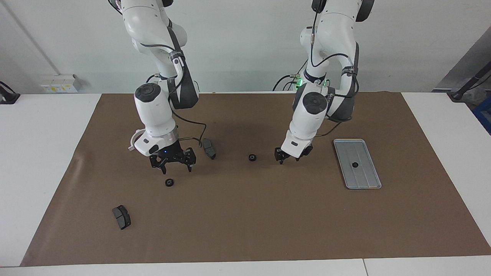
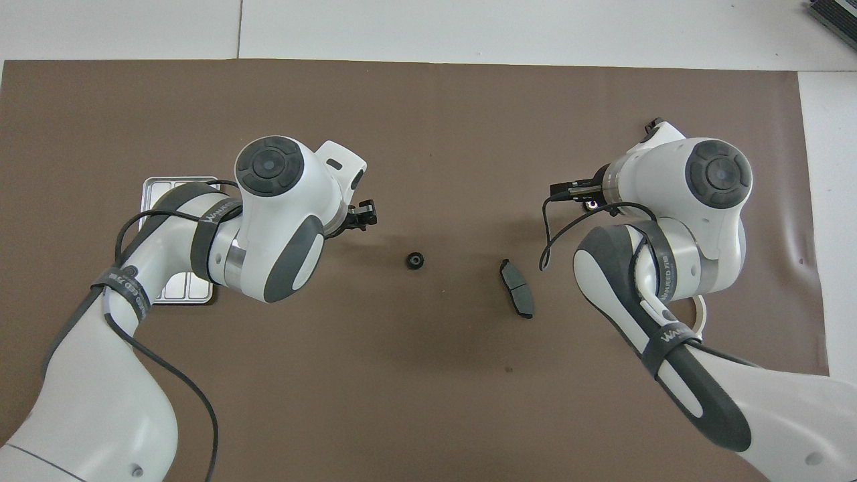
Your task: Pick bearing gear from pile to tray
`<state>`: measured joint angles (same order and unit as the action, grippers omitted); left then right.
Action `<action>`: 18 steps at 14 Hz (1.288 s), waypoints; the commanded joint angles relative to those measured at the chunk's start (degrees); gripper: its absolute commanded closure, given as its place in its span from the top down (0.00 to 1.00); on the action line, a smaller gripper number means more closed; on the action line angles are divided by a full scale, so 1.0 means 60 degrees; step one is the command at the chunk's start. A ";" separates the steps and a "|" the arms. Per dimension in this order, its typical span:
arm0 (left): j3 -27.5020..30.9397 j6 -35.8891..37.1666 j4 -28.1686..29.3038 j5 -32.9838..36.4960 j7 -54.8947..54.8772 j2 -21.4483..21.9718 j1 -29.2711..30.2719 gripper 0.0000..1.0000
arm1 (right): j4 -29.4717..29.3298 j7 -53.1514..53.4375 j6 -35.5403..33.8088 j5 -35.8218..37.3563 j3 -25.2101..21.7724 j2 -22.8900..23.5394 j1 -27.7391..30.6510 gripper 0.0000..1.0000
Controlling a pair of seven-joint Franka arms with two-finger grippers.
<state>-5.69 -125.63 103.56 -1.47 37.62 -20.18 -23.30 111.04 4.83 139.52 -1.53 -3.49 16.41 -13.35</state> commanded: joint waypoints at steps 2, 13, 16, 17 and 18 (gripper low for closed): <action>0.0201 -0.0987 0.0186 -0.0047 0.1359 -0.0209 -0.0935 0.69 | 0.0300 -0.0615 0.0286 0.0123 0.0142 0.0267 0.0349 1.00; 0.0215 -0.1605 0.0230 0.0011 0.1640 -0.0738 -0.1683 0.67 | 0.0492 -0.1142 0.0330 0.0138 0.0142 0.0766 0.0672 1.00; 0.0215 -0.1591 0.0260 0.0011 0.1655 -0.0738 -0.1830 0.67 | 0.0492 -0.1099 0.0403 0.0138 0.0142 0.0781 0.0672 0.90; 0.0215 -0.1576 0.0260 0.0011 0.1669 -0.0738 -0.1902 0.67 | 0.0492 -0.1055 0.0447 0.0138 0.0142 0.0810 0.0672 0.87; 0.0215 -0.1576 0.0289 0.0011 0.1698 -0.0738 -0.1947 0.66 | 0.0492 -0.1040 0.0462 0.0138 0.0142 0.0839 0.0672 0.84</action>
<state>-5.48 -134.03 104.25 -1.47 46.87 -24.87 -33.55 113.24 -0.62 140.39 -1.29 -3.46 21.36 -10.31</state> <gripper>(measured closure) 0.330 0.115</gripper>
